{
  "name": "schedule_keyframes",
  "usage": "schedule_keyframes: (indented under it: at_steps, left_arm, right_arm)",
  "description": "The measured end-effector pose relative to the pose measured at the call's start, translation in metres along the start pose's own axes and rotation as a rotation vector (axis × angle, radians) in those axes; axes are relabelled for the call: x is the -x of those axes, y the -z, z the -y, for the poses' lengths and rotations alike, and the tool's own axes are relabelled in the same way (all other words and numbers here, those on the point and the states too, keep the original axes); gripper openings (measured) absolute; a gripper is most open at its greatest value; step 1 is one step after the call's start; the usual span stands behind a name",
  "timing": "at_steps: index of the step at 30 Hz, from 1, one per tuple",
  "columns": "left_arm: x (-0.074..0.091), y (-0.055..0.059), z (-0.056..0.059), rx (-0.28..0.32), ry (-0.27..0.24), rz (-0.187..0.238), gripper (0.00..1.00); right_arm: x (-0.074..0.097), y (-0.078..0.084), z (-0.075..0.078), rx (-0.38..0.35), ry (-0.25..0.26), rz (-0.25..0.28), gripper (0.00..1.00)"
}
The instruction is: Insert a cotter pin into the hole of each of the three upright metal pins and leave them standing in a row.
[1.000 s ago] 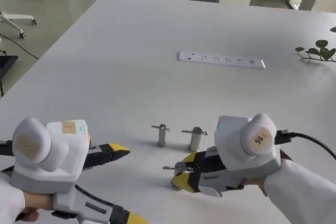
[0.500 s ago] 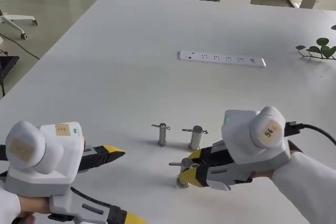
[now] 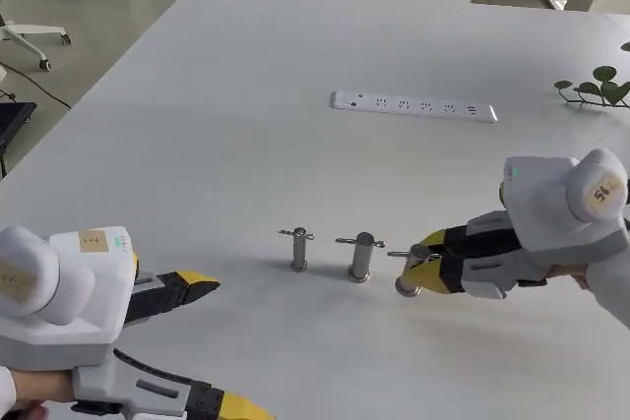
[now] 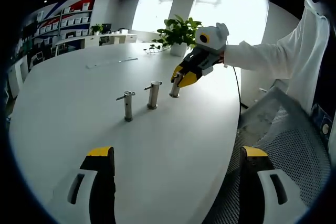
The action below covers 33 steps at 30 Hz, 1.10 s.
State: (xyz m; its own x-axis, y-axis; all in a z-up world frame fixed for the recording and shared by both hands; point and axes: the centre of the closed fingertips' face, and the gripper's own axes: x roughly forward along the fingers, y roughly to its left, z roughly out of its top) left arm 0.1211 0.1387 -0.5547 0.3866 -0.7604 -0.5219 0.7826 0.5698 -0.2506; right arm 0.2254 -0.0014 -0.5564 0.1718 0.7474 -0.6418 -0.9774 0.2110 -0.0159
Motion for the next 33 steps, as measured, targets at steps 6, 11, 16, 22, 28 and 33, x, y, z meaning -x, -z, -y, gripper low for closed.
schedule_keyframes:
  at_steps: [6, 11, 16, 22, 28, 33]
  left_arm:
    - [0.001, 0.001, -0.008, -0.016, -0.035, -0.008, 0.97]
    - [0.001, -0.004, -0.008, 0.011, -0.049, 0.011, 0.98]
    - [0.000, -0.002, -0.005, 0.020, -0.052, 0.001, 0.98]
    - [0.000, -0.006, -0.010, 0.037, -0.086, 0.025, 0.94]
    - [-0.003, -0.012, -0.011, 0.057, -0.090, 0.046, 0.93]
    - [-0.005, -0.010, -0.008, 0.059, -0.082, 0.034, 0.96]
  right_arm:
    - [0.001, 0.009, 0.013, 0.024, -0.002, -0.028, 0.08]
    - [-0.002, 0.009, 0.021, 0.009, 0.006, -0.019, 0.08]
    - [-0.004, 0.008, 0.022, -0.031, 0.010, -0.006, 0.08]
    - [-0.005, 0.011, 0.020, -0.063, 0.024, 0.000, 0.08]
    - [-0.008, 0.017, 0.018, -0.077, 0.025, 0.001, 0.08]
    - [-0.008, 0.017, 0.018, -0.083, 0.032, 0.010, 0.08]
